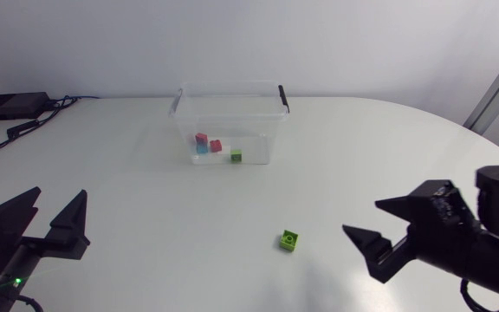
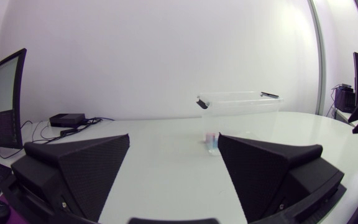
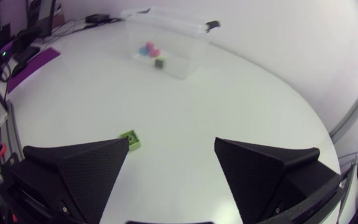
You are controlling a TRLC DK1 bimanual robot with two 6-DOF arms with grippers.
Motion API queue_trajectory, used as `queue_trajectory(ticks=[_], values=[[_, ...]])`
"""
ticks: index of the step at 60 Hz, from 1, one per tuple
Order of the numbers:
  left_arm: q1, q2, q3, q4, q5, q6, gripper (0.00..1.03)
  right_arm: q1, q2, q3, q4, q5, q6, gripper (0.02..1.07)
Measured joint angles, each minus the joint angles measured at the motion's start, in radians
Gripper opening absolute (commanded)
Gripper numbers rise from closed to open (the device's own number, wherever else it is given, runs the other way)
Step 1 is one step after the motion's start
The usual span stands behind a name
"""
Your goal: Place the duplo bricks in the container
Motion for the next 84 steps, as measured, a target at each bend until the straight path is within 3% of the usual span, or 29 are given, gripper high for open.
queue_trajectory(ticks=[12,38,61,75,84], values=[[0.0,0.0,0.0,0.0,0.0,0.0,0.99,0.077,0.261,0.081,-0.016,-0.003,-0.082,1.02],[0.0,0.0,0.0,0.0,0.0,0.0,0.99,0.095,0.757,0.234,0.098,-0.06,-0.141,1.02],[0.0,0.0,0.0,0.0,0.0,0.0,0.99,0.078,0.89,0.314,0.141,-0.069,-0.141,1.02],[0.0,0.0,0.0,0.0,0.0,0.0,0.99,0.034,0.973,0.411,0.175,0.022,-0.079,1.02],[0.0,0.0,0.0,0.0,0.0,0.0,0.99,0.027,1.095,0.49,0.171,0.024,-0.01,0.92]])
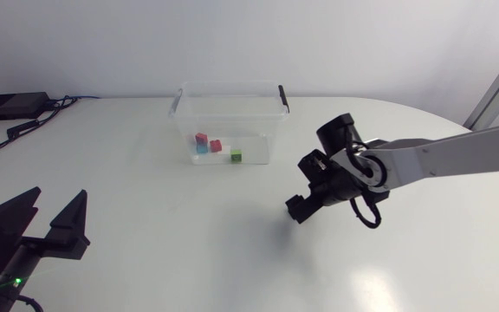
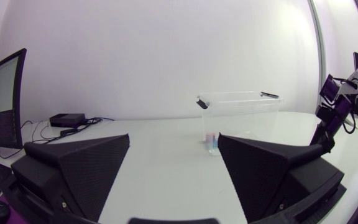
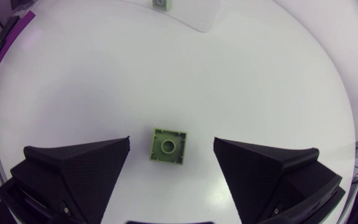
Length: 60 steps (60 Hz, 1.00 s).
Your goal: Place the duplo bricks in the container
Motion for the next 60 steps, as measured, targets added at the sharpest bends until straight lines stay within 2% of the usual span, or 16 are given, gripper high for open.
queue_trajectory(ticks=[7,10,13,16,17,20,25,60], values=[[0.0,0.0,0.0,0.0,0.0,0.0,0.99,0.0,0.076,0.061,-0.047,0.0,0.045,0.87],[0.0,0.0,0.0,0.0,0.0,0.0,0.99,0.0,0.096,0.082,-0.074,0.001,0.056,0.78],[0.0,0.0,0.0,0.0,0.0,0.0,0.99,0.0,0.114,0.097,-0.088,0.001,0.069,0.54],[0.0,0.0,0.0,0.0,0.0,0.0,0.99,0.0,0.132,0.108,-0.1,-0.005,0.082,0.22],[0.0,0.0,0.0,0.0,0.0,0.0,0.99,-0.002,0.138,0.113,-0.111,-0.018,0.085,0.16],[0.0,0.0,0.0,0.0,0.0,0.0,0.99,-0.006,0.154,0.134,-0.15,-0.062,0.093,0.08],[0.0,0.0,0.0,0.0,0.0,0.0,0.99,-0.013,0.17,0.167,-0.187,-0.091,0.099,0.07],[0.0,0.0,0.0,0.0,0.0,0.0,0.99,-0.006,0.15,0.164,-0.192,-0.072,0.121,0.08]])
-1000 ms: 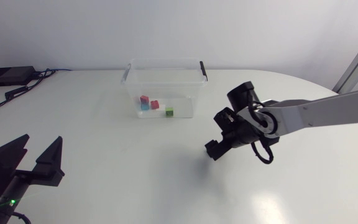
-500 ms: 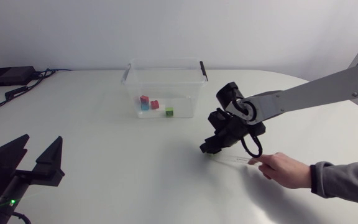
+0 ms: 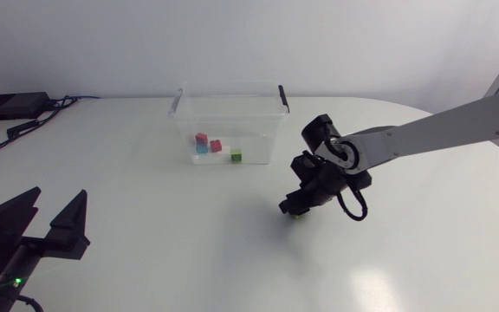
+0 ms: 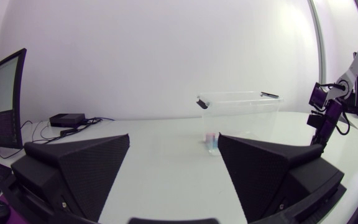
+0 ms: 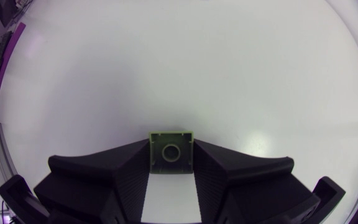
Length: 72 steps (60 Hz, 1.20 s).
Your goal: Place the duplo bricks in the container
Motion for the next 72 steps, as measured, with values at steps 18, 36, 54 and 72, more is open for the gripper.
queue_trajectory(ticks=[18,36,54,72], values=[[0.0,0.0,0.0,0.0,0.0,0.0,0.99,-0.006,-0.158,0.03,-0.003,0.0,0.026,0.08],[0.0,0.0,0.0,0.0,0.0,0.0,0.99,-0.014,-0.241,0.217,0.026,0.029,0.03,0.08],[0.0,0.0,0.0,0.0,0.0,0.0,0.99,-0.013,-0.243,0.337,0.145,0.053,0.08,0.08],[0.0,0.0,0.0,0.0,0.0,0.0,0.99,0.068,-0.04,0.592,0.157,0.127,0.086,1.02]])
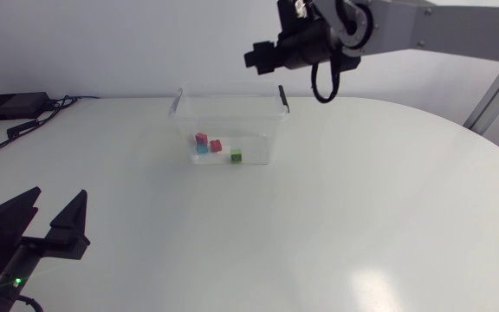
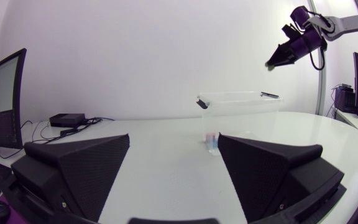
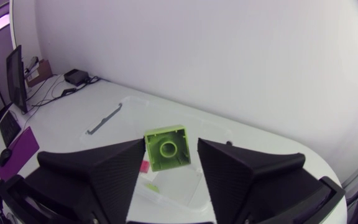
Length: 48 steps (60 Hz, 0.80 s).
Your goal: Place the duplo bricks in the container
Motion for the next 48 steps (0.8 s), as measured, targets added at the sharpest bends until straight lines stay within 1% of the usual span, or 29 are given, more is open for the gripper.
queue_trajectory(ticks=[3,10,19,25,29,35,38,42,48], values=[[0.0,0.0,0.0,0.0,0.0,0.0,0.99,0.011,-0.031,-0.079,0.021,-0.003,0.0,1.02],[0.0,0.0,0.0,0.0,0.0,0.0,0.99,-0.001,-0.172,-0.248,0.017,-0.002,-0.01,1.02],[0.0,0.0,0.0,0.0,0.0,0.0,0.99,-0.052,-0.397,-0.327,0.011,0.007,-0.013,1.02],[0.0,0.0,0.0,0.0,0.0,0.0,0.99,-0.062,-0.55,-0.404,0.011,0.051,-0.016,1.02],[0.0,0.0,0.0,0.0,0.0,0.0,0.99,-0.063,-0.615,-0.472,0.024,0.058,-0.016,1.02],[0.0,0.0,0.0,0.0,0.0,0.0,0.99,-0.075,-0.72,-0.626,0.091,0.085,-0.016,1.02],[0.0,0.0,0.0,0.0,0.0,0.0,0.99,-0.078,-0.782,-0.718,0.158,0.108,-0.02,1.02],[0.0,0.0,0.0,0.0,0.0,0.0,0.99,-0.081,-0.887,-0.844,0.216,0.124,-0.032,1.02],[0.0,0.0,0.0,0.0,0.0,0.0,0.99,-0.081,-1.044,-1.014,0.319,0.133,-0.061,1.02]])
